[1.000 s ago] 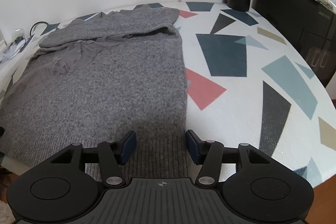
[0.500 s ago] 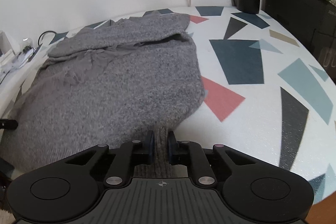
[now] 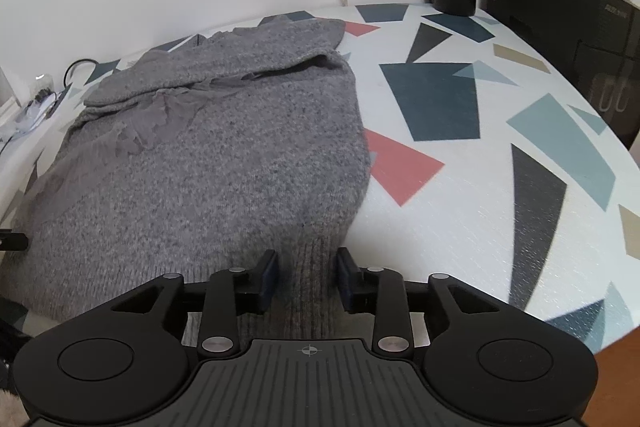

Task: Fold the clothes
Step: 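Close both grippers on the ribbed sweater hem, then lift the hem with both grippers and fold it over the sweater body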

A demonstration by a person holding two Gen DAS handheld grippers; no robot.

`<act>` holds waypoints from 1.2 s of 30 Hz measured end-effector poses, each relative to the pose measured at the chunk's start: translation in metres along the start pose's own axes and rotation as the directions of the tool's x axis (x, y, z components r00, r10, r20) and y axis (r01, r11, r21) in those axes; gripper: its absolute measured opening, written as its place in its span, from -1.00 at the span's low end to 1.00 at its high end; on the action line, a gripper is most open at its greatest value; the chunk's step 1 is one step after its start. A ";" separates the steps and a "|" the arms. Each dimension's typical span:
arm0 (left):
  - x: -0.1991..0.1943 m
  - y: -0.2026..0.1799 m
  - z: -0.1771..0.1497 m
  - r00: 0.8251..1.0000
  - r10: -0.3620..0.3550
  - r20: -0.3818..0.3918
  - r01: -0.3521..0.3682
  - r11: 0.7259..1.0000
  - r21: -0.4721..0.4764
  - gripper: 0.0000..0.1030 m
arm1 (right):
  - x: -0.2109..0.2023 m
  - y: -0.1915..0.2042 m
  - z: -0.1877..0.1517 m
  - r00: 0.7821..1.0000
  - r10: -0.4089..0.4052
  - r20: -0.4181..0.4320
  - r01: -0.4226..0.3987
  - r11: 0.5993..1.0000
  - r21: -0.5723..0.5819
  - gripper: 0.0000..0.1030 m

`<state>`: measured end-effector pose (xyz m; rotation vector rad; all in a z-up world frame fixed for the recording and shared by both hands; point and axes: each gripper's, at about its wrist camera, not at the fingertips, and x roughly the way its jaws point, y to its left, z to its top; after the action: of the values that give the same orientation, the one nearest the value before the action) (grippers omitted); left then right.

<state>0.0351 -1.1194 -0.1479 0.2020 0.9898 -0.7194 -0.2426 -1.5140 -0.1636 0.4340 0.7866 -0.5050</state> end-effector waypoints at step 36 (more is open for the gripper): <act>0.030 -0.012 0.027 0.996 -0.056 0.075 0.055 0.998 0.015 -0.77 | 0.051 0.026 0.043 0.998 0.038 0.046 -0.033 0.995 -0.093 -0.69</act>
<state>0.0567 -1.1551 -0.1556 0.1578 0.9215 -0.7792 -0.1728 -1.5301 -0.1700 0.3486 0.7523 -0.4423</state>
